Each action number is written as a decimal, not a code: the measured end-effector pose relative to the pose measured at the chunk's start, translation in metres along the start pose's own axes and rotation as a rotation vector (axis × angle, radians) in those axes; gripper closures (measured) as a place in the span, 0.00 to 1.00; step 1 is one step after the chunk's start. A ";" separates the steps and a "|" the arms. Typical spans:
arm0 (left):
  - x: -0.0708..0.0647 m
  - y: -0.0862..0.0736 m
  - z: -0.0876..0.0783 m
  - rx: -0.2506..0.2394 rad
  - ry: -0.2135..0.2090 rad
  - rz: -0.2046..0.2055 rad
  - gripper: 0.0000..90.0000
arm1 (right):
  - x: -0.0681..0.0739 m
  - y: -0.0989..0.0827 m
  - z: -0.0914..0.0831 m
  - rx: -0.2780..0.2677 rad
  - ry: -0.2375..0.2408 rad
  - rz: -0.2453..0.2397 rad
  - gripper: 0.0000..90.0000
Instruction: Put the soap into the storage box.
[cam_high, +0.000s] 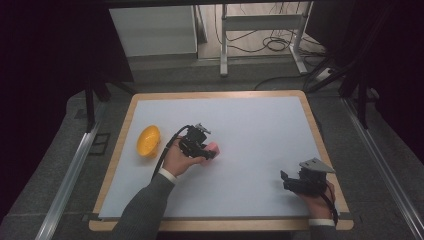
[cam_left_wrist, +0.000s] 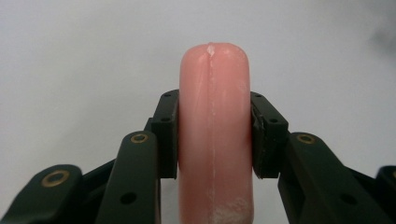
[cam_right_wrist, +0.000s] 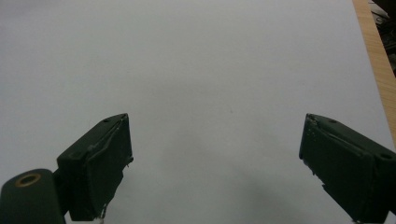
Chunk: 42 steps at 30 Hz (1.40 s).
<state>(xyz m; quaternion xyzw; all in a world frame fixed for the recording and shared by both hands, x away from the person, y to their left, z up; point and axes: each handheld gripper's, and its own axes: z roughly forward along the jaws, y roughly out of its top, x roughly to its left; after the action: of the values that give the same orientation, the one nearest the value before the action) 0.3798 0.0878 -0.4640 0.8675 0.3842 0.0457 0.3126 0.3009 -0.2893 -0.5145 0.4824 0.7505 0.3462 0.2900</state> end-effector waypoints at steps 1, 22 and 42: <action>0.000 0.000 0.000 0.000 0.000 0.000 0.67 | 0.000 0.000 0.000 0.000 0.000 0.000 0.10; 0.026 -0.015 -0.037 -0.041 0.069 -0.045 0.67 | 0.002 -0.001 0.003 0.008 -0.002 -0.007 0.10; 0.059 -0.030 -0.057 -0.028 0.119 -0.096 0.67 | 0.005 -0.002 0.006 0.016 -0.002 -0.018 0.10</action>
<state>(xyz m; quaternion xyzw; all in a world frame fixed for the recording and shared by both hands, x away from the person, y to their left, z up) 0.3841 0.1731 -0.4447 0.8393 0.4426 0.0875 0.3032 0.3024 -0.2837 -0.5196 0.4782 0.7575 0.3371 0.2898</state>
